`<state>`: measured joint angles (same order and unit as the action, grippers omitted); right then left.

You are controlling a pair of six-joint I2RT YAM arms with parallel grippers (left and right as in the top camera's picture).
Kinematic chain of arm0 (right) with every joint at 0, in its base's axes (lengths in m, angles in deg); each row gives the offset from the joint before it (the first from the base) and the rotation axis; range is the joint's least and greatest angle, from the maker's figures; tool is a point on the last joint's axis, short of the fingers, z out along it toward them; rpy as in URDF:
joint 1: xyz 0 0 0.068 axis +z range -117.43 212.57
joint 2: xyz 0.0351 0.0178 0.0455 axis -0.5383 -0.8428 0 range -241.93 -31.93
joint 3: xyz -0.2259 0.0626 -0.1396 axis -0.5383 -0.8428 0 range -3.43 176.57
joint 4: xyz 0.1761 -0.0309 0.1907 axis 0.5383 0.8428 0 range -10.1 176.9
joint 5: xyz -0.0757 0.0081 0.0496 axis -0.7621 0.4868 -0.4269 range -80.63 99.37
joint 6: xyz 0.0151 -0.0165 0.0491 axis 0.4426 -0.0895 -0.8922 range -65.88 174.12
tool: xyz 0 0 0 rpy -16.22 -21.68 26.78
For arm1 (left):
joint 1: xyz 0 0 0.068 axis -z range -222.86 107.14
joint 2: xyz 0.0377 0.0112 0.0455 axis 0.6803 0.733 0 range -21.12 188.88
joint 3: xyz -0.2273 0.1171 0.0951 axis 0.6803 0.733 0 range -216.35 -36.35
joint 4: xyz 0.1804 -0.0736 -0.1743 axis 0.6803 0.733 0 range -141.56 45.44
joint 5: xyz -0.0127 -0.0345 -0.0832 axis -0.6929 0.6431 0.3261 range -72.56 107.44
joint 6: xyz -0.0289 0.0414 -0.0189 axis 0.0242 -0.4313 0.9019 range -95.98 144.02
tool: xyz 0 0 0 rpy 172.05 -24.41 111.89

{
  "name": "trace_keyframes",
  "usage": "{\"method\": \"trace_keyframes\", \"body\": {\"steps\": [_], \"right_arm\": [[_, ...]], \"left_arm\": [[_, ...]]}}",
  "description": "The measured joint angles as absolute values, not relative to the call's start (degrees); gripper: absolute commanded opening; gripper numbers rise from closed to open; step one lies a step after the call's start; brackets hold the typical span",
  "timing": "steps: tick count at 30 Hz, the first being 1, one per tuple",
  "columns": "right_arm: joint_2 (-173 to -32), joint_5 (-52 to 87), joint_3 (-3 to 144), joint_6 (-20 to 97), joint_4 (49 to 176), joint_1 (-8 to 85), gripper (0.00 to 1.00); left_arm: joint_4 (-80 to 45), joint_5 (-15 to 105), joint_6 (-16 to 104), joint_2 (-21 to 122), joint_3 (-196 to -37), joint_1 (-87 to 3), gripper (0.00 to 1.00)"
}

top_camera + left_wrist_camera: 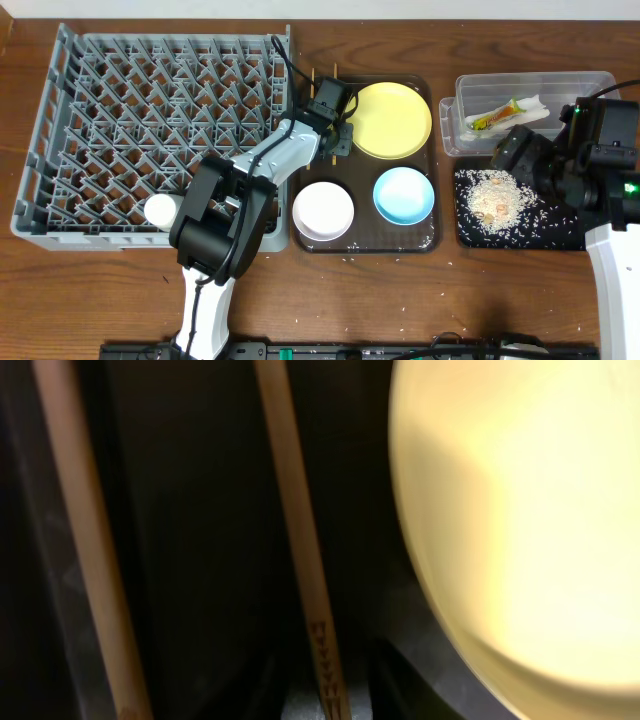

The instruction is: Sort waste into correct bins and load items into the dishwasher

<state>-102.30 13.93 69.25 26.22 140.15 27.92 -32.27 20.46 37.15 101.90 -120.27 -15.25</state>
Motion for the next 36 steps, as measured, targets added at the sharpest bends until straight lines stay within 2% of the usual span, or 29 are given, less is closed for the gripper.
{"method": "trace_keyframes", "body": {"steps": [2, 4, 6, 15, 21, 26, 29, 36], "right_arm": [[-102.3, 13.9, 69.3, 26.2, 140.2, 27.9, 0.96], [-102.3, 13.9, 69.3, 26.2, 140.4, 27.9, 0.96], [-102.3, 13.9, 69.3, 26.2, 140.5, 27.9, 0.96], [-102.3, 13.9, 69.3, 26.2, 141.1, 27.9, 0.96], [-102.3, 13.9, 69.3, 26.2, 141.3, 27.9, 0.96], [-102.3, 13.9, 69.3, 26.2, 141.6, 27.9, 0.97], [-102.3, 13.9, 69.3, 26.2, 141.6, 27.9, 0.97], [-102.3, 13.9, 69.3, 26.2, 141.6, 27.9, 0.97]], "left_arm": [[-32.3, 20.4, 37.8, 101.9, -120.3, -15.2, 0.24], [-32.3, 20.4, 38.1, 101.9, -120.3, -15.2, 0.13], [-32.2, 20.4, 38.8, 102.0, -120.3, -15.1, 0.08], [-30.6, 19.8, 39.1, 98.7, -120.3, -14.9, 0.08], [-24.6, 14.3, 39.1, 86.3, -120.3, -15.6, 0.08], [-14.7, 10.8, 39.1, 76.6, -120.6, -19.7, 0.08], [-10.9, 9.7, 39.1, 76.0, -120.6, -22.9, 0.08], [-11.0, 13.2, 38.2, 81.6, -118.2, -26.2, 0.09]]}}
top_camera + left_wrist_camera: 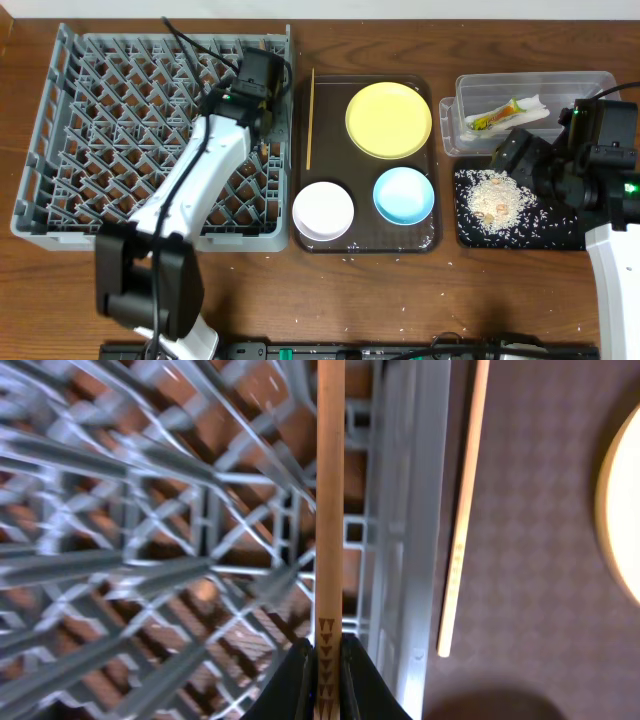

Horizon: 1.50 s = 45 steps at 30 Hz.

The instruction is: Sort waste into correct bins and load items into the dishwasher

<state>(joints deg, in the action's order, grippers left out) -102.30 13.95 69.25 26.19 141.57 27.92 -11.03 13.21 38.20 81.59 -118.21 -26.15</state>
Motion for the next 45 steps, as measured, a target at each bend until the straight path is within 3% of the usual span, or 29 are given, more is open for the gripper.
{"method": "trace_keyframes", "body": {"steps": [3, 6, 14, 21, 24, 34, 45], "right_arm": [[-102.3, 13.9, 69.3, 26.2, 141.6, 27.9, 0.97], [-102.3, 13.9, 69.3, 26.2, 141.8, 27.9, 0.97], [-102.3, 13.9, 69.3, 26.2, 141.8, 27.9, 0.97], [-102.3, 13.9, 69.3, 26.2, 141.7, 27.9, 0.97], [-102.3, 13.9, 69.3, 26.2, 141.8, 27.9, 0.98], [-102.3, 13.9, 69.3, 26.2, 141.7, 27.9, 0.97], [-102.3, 14.0, 68.6, 26.2, 141.1, 27.9, 0.97]], "left_arm": [[-10.7, 14.8, 37.5, 84.0, -117.8, -26.0, 0.35], [-9.9, 15.1, 37.3, 84.5, -117.4, -25.9, 0.41], [-10.6, 16.9, 37.3, 80.7, -117.5, -25.5, 0.41], [-18.2, 17.9, 37.2, 76.0, -119.3, -16.4, 0.41], [-21.8, 14.2, 37.0, 78.2, -119.4, -13.0, 0.34], [-31.1, 3.9, 36.2, 95.1, -119.4, -13.5, 0.34], [-32.7, 7.0, 36.2, 100.1, -119.5, -15.9, 0.34]]}}
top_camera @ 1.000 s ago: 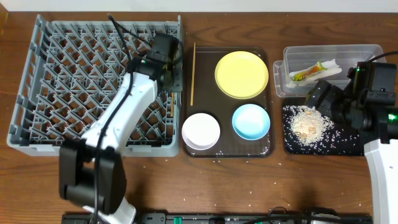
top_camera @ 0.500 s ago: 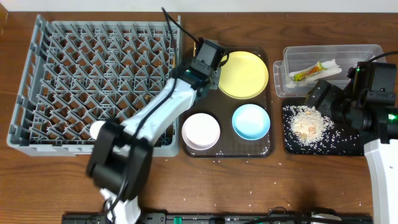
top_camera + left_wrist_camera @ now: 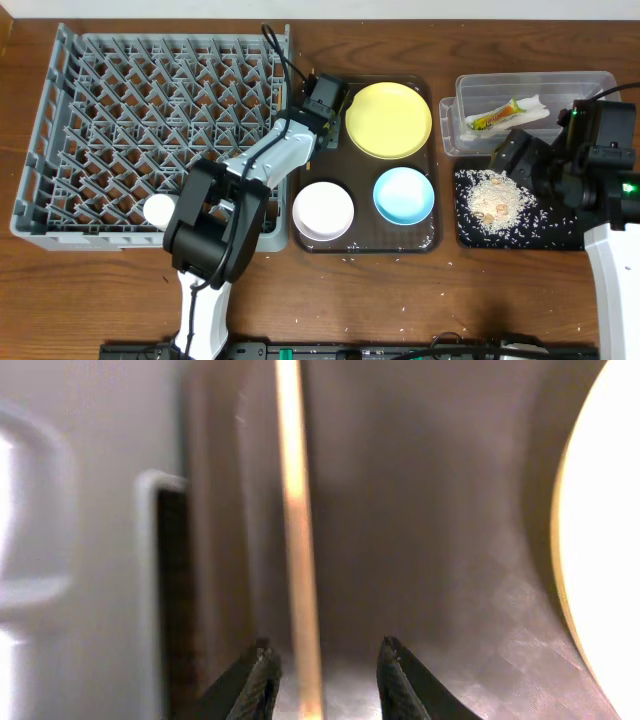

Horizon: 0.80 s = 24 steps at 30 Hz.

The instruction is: Sort waste into correct bins and load items into the dishwasher

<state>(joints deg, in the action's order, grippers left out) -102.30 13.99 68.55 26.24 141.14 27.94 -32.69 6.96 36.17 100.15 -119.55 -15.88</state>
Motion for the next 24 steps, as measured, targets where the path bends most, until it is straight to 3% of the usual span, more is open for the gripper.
{"method": "trace_keyframes", "body": {"steps": [9, 11, 15, 24], "right_arm": [[-102.3, 14.1, 68.5, 26.2, 140.9, 27.9, 0.97], [-102.3, 14.1, 68.5, 26.2, 140.9, 27.9, 0.97], [-102.3, 14.1, 68.5, 26.2, 140.8, 27.9, 0.97], [-102.3, 14.1, 68.4, 26.2, 140.8, 27.9, 0.97]], "left_arm": [[-32.7, 9.8, 36.2, 102.2, -119.7, -16.1, 0.34], [-32.7, 10.0, 36.3, 102.2, -119.7, -16.1, 0.29], [-32.7, 12.0, 37.1, 102.2, -119.8, -16.1, 0.09], [-31.4, 14.3, 37.5, 101.9, -120.1, -16.2, 0.08]]}}
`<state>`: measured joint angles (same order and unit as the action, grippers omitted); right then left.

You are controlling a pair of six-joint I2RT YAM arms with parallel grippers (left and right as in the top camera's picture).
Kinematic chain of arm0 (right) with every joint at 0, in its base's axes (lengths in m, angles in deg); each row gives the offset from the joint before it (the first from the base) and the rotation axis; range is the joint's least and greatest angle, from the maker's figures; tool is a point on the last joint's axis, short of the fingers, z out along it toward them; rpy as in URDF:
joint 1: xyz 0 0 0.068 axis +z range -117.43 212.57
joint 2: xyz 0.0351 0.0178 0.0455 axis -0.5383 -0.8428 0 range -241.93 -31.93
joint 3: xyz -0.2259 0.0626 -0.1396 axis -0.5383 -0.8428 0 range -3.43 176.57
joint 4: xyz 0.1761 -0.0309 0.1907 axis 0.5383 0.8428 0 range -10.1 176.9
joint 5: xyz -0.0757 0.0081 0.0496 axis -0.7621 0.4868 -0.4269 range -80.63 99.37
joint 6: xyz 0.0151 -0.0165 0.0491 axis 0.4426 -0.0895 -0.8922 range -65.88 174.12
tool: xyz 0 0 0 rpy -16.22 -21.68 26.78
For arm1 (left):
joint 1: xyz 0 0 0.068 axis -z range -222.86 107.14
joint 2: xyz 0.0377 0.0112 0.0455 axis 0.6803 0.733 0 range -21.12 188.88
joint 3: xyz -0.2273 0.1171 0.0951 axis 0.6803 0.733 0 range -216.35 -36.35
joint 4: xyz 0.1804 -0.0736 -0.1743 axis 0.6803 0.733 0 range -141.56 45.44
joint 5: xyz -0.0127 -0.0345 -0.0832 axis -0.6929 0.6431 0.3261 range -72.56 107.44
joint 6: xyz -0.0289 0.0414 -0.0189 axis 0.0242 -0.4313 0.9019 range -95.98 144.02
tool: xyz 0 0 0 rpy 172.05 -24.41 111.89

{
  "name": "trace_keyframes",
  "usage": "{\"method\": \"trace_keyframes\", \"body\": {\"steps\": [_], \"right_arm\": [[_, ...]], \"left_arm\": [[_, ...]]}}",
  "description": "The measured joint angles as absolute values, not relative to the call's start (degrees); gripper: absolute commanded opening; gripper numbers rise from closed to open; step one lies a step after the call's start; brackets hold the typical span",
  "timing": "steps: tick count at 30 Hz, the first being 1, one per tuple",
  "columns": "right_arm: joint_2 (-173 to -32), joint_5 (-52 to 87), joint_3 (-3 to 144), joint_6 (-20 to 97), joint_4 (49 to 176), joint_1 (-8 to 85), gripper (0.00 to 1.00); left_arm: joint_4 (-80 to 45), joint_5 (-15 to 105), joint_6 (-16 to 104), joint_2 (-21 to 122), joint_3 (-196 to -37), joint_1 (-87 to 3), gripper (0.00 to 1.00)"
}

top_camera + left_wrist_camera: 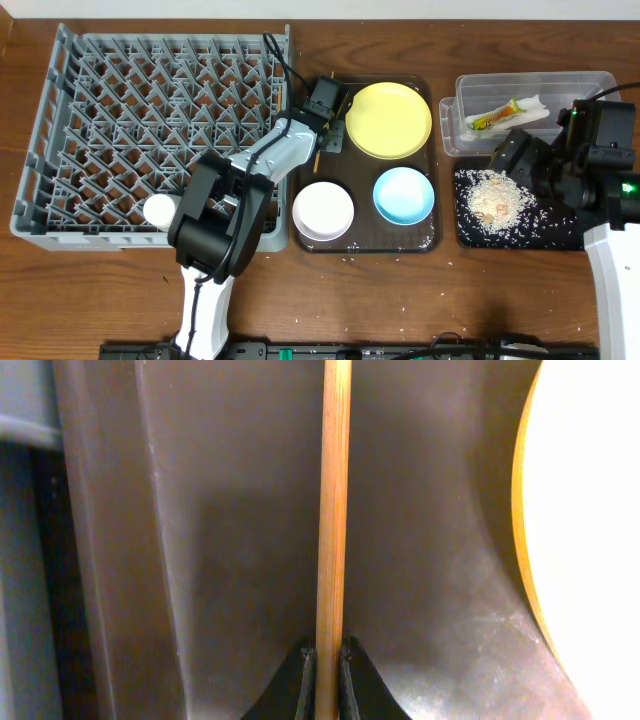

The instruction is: Sort waste into correct bins and load items into the dishwasher

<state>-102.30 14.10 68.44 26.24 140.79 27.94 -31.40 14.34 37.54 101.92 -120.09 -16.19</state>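
Note:
My left gripper (325,652) is shut on a wooden chopstick (335,510) that lies lengthwise on the dark brown tray (362,172), just left of the yellow plate (388,118). Overhead, the left gripper (321,122) sits at the tray's far left, beside the grey dish rack (60,150). A white cup (160,208) rests in the rack's near edge. My right gripper (508,150) hovers over the black tray (560,232) of spilled rice; its fingers are too dark to read.
A white bowl (323,210) and a blue bowl (404,194) share the brown tray's near half. A clear bin (590,85) at the back right holds a wrapper (505,112). Rice grains are scattered on the wooden table near the trays.
My left gripper was open astride the chopstick on the tray; now it is shut on that chopstick. The right arm has not moved.
My left gripper was low over two chopsticks on the tray. Then it held one chopstick over the rack's right edge, with the other left on the tray. It was back at the tray, open and empty, around the second chopstick, and now grips it.

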Motion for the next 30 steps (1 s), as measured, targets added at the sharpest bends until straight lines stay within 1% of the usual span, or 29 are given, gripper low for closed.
{"method": "trace_keyframes", "body": {"steps": [4, 7, 12, 15, 18, 23, 24, 25, 26, 30], "right_arm": [[-102.3, 14.1, 68.4, 26.2, 140.7, 27.9, 0.97], [-102.3, 14.1, 68.4, 26.2, 140.6, 27.9, 0.96], [-102.3, 14.1, 68.4, 26.2, 140.5, 27.9, 0.96], [-102.3, 14.1, 68.4, 26.2, 140.5, 27.9, 0.96], [-102.3, 14.1, 68.3, 26.2, 140.4, 27.9, 0.97], [-102.3, 14.1, 68.3, 26.2, 140.3, 27.9, 0.96], [-102.3, 14.1, 68.3, 26.2, 140.3, 27.9, 0.96], [-102.3, 14.1, 68.3, 26.2, 140.3, 27.9, 0.96], [-102.3, 14.1, 68.3, 26.2, 140.3, 27.9, 0.96], [-102.3, 14.1, 68.3, 26.2, 140.3, 27.9, 0.96]], "left_arm": [[-28.6, 15.3, 37.6, 100.0, -120.0, -16.2, 0.08], [-26.6, 15.7, 37.6, 95.4, -119.7, -16.1, 0.08], [-19.8, 15.5, 37.8, 80.1, -119.9, -16.6, 0.08], [-13.6, 13.9, 37.8, 74.4, -120.4, -18.0, 0.08], [-10.1, 12.4, 37.7, 73.5, -120.3, -20.4, 0.09], [-10.3, 11.4, 37.7, 77.8, -117.9, -23.0, 0.09], [-10.2, 11.3, 37.7, 79.4, -117.5, -23.4, 0.11], [-10.2, 11.2, 37.7, 80.4, -117.2, -23.6, 0.16], [-10.2, 11.2, 37.7, 81.4, -116.9, -23.7, 0.24], [-9.9, 11.1, 37.8, 82.1, -116.4, -23.7, 0.34]]}}
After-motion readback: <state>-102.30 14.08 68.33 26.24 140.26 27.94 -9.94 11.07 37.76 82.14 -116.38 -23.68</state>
